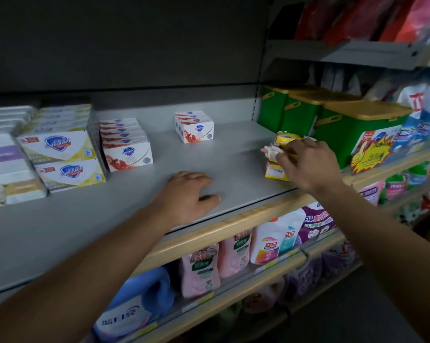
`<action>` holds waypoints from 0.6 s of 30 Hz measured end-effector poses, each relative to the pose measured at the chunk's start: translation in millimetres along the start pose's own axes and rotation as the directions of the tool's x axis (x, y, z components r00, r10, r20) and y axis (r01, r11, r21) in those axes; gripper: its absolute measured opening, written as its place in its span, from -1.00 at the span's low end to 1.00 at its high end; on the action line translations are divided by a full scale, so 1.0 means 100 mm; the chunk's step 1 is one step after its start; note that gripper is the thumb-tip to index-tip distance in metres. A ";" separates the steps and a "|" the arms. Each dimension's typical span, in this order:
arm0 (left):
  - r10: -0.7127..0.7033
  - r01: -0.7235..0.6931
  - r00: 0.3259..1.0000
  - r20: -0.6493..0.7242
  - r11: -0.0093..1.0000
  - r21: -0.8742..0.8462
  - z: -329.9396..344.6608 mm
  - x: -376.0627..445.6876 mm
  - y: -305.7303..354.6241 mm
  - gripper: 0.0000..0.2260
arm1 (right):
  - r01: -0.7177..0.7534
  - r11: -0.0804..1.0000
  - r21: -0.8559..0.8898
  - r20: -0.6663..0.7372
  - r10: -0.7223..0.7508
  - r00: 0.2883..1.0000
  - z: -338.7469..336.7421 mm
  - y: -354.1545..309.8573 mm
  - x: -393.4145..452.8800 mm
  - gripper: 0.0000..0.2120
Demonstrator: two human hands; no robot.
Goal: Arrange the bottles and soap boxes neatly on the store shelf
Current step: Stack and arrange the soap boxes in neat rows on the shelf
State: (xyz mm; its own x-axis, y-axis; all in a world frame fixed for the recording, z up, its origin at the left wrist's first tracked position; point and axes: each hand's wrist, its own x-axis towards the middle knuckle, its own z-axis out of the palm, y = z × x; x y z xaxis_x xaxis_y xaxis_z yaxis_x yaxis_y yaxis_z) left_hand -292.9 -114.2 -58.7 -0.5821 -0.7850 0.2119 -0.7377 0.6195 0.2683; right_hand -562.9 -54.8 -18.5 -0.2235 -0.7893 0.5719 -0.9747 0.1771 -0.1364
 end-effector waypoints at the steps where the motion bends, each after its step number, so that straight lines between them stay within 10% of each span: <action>1: -0.011 0.011 1.000 0.001 0.999 -0.033 -0.03 0.00 0.01 -0.31 | 0.016 1.000 -0.012 -0.021 -0.016 1.000 0.00 -0.04 0.03 -0.66; 18: -0.166 0.173 0.980 -0.109 0.984 0.054 -0.26 -0.22 -0.73 -0.42 | 0.109 0.945 0.308 0.205 -0.178 0.963 1.42 -1.46 1.38 -0.34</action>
State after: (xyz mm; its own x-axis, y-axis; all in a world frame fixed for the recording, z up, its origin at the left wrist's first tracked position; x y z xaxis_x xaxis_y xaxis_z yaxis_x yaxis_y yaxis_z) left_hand -217.4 -141.6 -58.8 -0.4109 -0.8722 0.2655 -0.8444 0.4738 0.2498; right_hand -450.7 -273.1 -34.4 -0.0405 -0.9115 0.4092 -0.9436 -0.0998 -0.3156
